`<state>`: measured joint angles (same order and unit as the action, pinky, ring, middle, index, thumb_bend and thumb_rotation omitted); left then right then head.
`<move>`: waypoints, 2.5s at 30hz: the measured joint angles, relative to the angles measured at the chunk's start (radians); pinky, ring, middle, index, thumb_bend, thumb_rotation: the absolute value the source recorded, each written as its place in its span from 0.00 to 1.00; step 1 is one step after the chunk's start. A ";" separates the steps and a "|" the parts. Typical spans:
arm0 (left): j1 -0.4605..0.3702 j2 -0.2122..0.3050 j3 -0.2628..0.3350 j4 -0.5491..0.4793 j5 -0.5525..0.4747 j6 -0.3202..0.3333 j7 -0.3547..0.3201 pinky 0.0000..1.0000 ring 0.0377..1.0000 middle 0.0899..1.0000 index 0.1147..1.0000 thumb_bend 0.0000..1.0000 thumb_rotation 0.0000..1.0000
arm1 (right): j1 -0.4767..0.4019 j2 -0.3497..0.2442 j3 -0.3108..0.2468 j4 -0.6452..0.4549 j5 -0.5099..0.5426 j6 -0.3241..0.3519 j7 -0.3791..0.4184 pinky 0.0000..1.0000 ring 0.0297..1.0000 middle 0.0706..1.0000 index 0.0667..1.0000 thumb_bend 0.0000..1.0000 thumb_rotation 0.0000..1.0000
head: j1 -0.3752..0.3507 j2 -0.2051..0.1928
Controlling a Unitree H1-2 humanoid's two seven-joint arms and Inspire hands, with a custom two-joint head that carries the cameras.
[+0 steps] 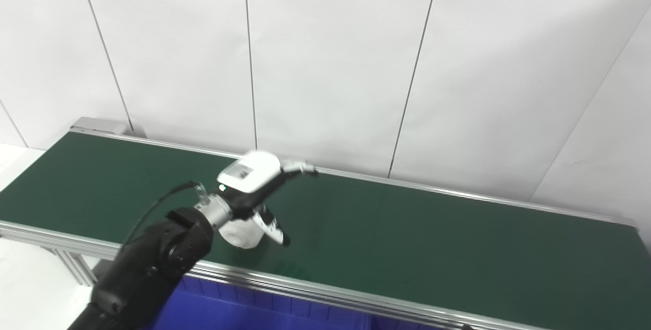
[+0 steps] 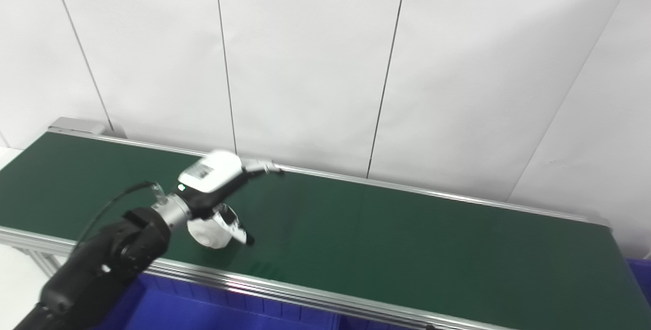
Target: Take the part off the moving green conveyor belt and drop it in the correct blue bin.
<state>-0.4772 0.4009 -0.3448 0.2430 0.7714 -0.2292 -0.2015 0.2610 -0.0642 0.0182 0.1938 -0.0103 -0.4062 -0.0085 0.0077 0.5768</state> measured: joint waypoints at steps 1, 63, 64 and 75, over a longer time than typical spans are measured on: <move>-0.007 0.004 -0.008 0.025 0.002 -0.005 -0.001 0.82 0.84 0.86 0.82 1.00 0.15 | 0.001 0.000 0.000 -0.004 0.000 0.000 0.000 0.82 0.87 0.91 0.89 0.91 0.91 | -0.003 0.003; -0.170 -0.114 -0.407 0.257 0.346 0.163 0.153 0.53 0.45 0.48 0.39 0.52 0.00 | 0.054 -0.001 0.047 -0.173 -0.091 0.141 0.001 0.76 0.83 0.90 0.90 0.92 0.94 | -0.035 0.058; -0.171 -0.112 -0.406 0.249 0.346 0.160 0.139 0.55 0.48 0.49 0.38 0.52 0.00 | 0.053 -0.003 0.047 -0.173 -0.091 0.141 0.001 0.76 0.83 0.90 0.90 0.91 0.94 | -0.035 0.058; -0.167 -0.081 -0.394 0.170 0.347 0.118 0.101 0.42 0.35 0.38 0.44 0.52 0.00 | 0.038 -0.006 0.053 -0.163 -0.096 0.141 0.001 0.77 0.83 0.91 0.89 0.91 0.93 | -0.026 0.058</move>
<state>-0.6445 0.3200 -0.7389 0.4131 1.1186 -0.1115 -0.1001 0.2994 -0.0703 0.0711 0.0305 -0.1066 -0.2653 -0.0076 -0.0184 0.6351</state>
